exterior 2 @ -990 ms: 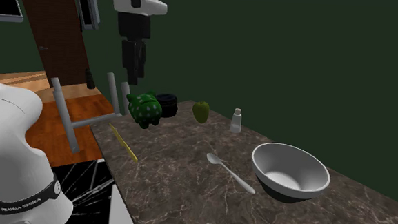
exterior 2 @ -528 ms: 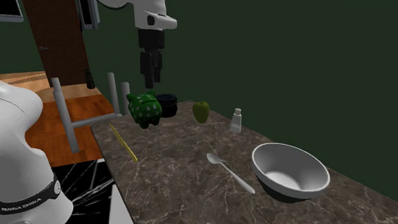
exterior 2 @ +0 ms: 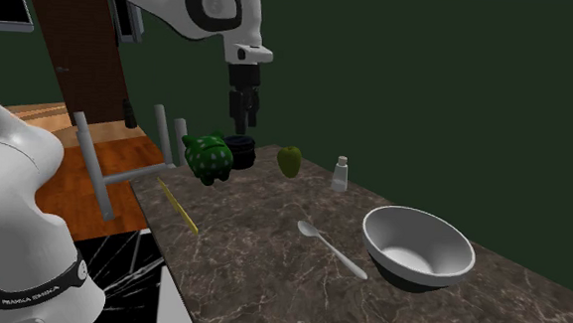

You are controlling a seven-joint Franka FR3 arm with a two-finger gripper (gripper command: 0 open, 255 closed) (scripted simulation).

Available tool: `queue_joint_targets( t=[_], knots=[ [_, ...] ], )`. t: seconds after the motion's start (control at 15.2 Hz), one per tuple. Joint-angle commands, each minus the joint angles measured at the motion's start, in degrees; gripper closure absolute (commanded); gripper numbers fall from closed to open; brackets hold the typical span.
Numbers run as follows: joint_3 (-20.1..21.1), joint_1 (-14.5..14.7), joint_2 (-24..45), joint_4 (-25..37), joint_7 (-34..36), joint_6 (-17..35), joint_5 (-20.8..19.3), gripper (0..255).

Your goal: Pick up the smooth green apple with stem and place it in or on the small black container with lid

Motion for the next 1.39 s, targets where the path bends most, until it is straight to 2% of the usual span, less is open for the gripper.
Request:
queue_joint_targets(
  t=[0.0, 0.26, 0.46, 0.92, 0.99, 1.32],
  knots=[
    [2.17, -0.73, 5.07, 3.02, 5.09, 2.09, -1.99, 0],
    [5.24, -1.26, 14.84, 9.79, 15.04, 4.26, -7.5, 0],
    [6.21, -0.49, 22.57, 15.93, 22.42, 4.6, -12.54, 0],
    [4.25, 4.98, 40.66, 34.08, 36.16, 1.55, -23.08, 0],
    [3.93, 5.47, 41.75, 35.39, 36.76, 1.23, -23.55, 0],
    [3.38, 5.27, 42.89, 33.2, 37.33, 4.44, -24.39, 0]
  ],
)
